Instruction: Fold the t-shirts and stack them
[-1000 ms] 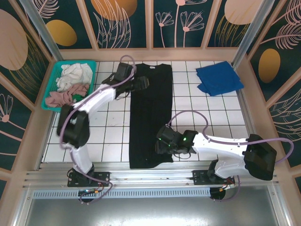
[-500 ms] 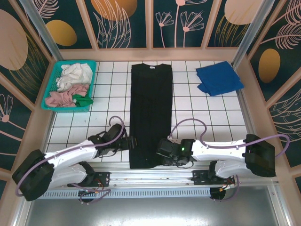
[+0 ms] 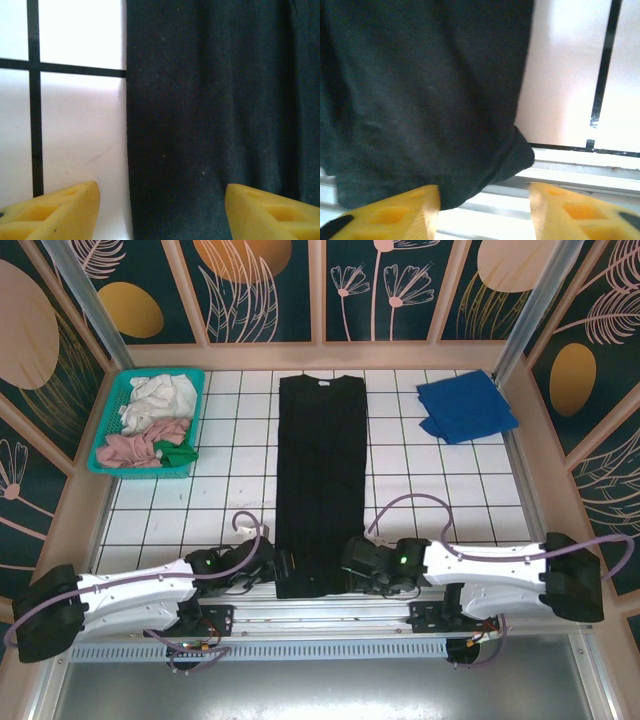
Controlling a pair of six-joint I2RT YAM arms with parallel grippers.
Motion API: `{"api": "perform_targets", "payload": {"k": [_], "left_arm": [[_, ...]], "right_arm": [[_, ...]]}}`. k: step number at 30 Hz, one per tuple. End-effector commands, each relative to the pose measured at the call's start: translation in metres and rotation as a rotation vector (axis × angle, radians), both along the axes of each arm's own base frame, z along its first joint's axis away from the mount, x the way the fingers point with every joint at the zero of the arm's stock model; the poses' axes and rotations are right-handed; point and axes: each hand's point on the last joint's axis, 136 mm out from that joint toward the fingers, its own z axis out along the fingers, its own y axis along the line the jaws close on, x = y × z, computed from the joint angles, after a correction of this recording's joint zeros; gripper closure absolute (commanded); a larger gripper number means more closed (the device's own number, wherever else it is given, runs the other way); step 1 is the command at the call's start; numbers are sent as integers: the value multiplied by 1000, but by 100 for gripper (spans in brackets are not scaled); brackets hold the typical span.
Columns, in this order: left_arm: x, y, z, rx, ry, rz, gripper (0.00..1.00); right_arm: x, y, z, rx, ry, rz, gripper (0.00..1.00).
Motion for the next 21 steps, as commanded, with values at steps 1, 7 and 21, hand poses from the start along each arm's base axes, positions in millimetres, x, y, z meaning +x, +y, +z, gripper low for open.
{"api": "perform_targets", "payload": {"k": [1,7,21], "left_arm": [[-36,-4,-17,17,146,-25,34],[-54,-4,-27,51,158,-11,35],[-76,13,-21,159,211,-39,38]], "right_arm": [[11,-10,3,33,-32,-69,43],[7,-6,-18,117,31,-92,43],[11,0,-34,136,38,-118,53]]}}
